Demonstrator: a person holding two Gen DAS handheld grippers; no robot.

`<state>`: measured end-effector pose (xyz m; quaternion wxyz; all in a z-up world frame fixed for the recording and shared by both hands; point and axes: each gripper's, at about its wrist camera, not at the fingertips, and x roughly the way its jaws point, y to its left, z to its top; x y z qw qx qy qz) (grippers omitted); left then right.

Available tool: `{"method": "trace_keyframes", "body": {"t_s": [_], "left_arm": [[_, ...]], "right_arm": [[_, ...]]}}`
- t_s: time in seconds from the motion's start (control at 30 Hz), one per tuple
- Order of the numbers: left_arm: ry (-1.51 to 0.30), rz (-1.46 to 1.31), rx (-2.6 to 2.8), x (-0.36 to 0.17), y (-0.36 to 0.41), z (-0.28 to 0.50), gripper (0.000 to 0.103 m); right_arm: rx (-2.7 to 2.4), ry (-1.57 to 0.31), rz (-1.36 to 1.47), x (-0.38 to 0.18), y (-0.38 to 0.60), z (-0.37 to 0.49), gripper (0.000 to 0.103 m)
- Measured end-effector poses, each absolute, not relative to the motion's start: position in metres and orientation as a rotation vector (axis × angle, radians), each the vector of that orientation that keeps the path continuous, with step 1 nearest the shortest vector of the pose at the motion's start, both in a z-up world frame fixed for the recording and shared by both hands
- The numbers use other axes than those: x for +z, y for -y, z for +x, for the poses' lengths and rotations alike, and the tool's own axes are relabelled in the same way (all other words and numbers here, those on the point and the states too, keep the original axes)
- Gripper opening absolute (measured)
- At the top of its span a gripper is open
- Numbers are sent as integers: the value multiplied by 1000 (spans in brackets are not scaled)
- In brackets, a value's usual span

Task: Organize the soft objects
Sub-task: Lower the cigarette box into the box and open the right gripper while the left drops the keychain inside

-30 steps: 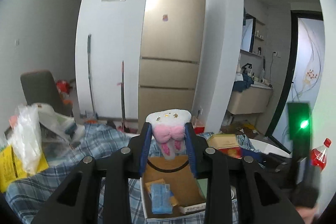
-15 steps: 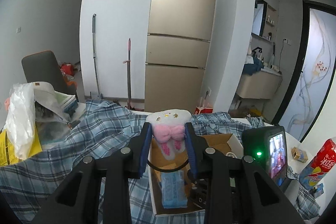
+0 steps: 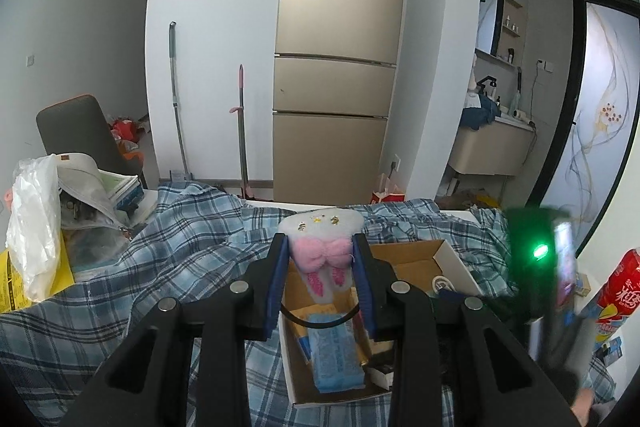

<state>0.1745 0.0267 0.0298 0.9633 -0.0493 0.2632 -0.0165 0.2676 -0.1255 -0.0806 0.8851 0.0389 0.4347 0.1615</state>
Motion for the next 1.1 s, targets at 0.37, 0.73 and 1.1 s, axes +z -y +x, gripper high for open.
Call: {"method": "trace_keyframes", "body": {"t_s": [0.37, 0.73, 1.1], "left_arm": [[-693, -143, -171, -9, -11, 203, 33], [-745, -132, -169, -29, -1, 213, 35], [-664, -121, -127, -13, -4, 201, 72]], "right_arm": [[219, -909, 104, -68, 178, 275, 68], [196, -942, 107, -80, 188, 279, 68], [179, -894, 100, -62, 193, 273, 68]]}}
